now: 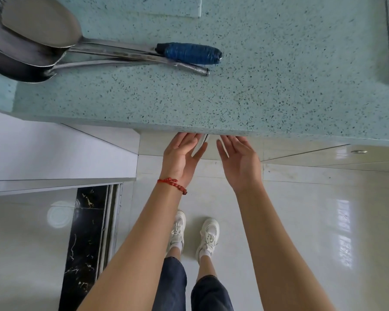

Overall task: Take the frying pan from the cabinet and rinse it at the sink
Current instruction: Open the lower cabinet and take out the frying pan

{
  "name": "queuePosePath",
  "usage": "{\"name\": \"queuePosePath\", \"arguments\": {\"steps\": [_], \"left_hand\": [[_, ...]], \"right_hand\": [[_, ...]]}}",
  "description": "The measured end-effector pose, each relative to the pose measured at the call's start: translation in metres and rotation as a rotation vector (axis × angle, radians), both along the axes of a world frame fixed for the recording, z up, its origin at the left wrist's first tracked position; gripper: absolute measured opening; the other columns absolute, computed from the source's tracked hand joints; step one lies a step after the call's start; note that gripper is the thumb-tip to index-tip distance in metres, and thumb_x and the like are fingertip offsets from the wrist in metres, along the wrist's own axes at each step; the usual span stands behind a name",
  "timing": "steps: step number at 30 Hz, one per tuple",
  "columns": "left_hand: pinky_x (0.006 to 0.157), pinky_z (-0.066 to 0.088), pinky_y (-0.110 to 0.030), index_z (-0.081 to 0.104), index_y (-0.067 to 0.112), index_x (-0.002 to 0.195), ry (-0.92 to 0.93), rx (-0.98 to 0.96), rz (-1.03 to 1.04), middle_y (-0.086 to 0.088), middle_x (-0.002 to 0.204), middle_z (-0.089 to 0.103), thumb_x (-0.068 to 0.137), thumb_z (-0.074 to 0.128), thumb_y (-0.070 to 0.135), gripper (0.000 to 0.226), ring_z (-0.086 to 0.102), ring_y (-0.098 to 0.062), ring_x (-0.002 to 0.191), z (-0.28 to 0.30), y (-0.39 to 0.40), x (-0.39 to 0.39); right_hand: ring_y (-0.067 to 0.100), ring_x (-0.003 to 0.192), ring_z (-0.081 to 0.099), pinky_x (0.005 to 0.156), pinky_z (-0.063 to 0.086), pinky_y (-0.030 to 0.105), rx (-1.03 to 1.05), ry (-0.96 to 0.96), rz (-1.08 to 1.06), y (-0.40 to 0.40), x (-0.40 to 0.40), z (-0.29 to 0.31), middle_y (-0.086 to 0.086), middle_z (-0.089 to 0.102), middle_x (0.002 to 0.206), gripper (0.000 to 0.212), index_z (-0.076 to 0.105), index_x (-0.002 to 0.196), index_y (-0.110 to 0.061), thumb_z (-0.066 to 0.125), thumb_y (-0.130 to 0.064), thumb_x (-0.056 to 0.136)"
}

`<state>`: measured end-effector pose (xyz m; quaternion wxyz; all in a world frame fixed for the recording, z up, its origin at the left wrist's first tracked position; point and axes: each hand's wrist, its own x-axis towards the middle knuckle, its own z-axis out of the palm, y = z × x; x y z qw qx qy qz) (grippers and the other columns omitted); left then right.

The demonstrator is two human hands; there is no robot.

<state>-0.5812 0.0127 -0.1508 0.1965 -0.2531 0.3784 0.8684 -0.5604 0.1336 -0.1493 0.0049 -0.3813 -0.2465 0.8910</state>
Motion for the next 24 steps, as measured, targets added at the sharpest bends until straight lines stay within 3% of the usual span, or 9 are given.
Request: {"name": "queuePosePath", "arguments": {"steps": [5,9,15,20,24], "left_hand": [[0.073,0.057,-0.027,0.060,0.010,0.088,-0.106,-0.019,0.090,0.001,0.075,0.074,0.083,0.050,-0.008,0.021,0.070,-0.015,0.081,0.004,-0.001,0.008],[0.077,0.054,-0.025,0.058,0.008,0.083,-0.132,-0.133,0.061,-0.008,0.082,0.068,0.083,0.054,-0.003,0.012,0.069,-0.014,0.075,0.005,-0.009,0.031],[0.066,0.056,-0.021,0.059,0.002,0.089,-0.163,-0.338,0.012,-0.009,0.081,0.062,0.083,0.060,0.007,0.008,0.062,-0.016,0.075,0.009,-0.031,0.078],[0.060,0.051,-0.023,0.061,0.011,0.063,-0.152,-0.633,-0.043,0.009,0.048,0.062,0.079,0.066,0.012,0.017,0.057,-0.011,0.060,0.007,-0.050,0.107],[0.053,0.049,-0.017,0.061,0.001,0.073,-0.111,-0.807,-0.076,-0.002,0.059,0.060,0.076,0.069,0.013,0.015,0.055,-0.008,0.052,0.005,-0.067,0.129]], "right_hand": [[0.019,0.085,0.068,0.088,0.053,0.030,0.007,-0.003,0.004,-0.005,0.016,0.001,0.005,0.063,0.081,0.023,0.055,0.082,-0.009,0.041,0.009,0.089],[0.018,0.082,0.064,0.070,0.053,0.026,0.090,-0.116,-0.001,-0.009,0.044,0.010,0.005,0.057,0.079,0.016,0.053,0.080,-0.010,0.048,0.002,0.089],[0.014,0.073,0.061,0.068,0.047,0.025,0.466,-0.329,0.108,-0.012,0.093,0.020,0.002,0.058,0.070,0.017,0.055,0.069,-0.011,0.062,-0.010,0.085],[0.013,0.057,0.046,0.057,0.042,0.023,0.745,-0.479,0.203,-0.006,0.134,0.018,0.003,0.053,0.064,0.022,0.053,0.076,-0.005,0.069,-0.020,0.079],[0.016,0.055,0.041,0.050,0.038,0.022,0.869,-0.549,0.254,0.003,0.158,0.018,0.010,0.052,0.069,0.024,0.054,0.077,-0.003,0.070,-0.022,0.077]]}}
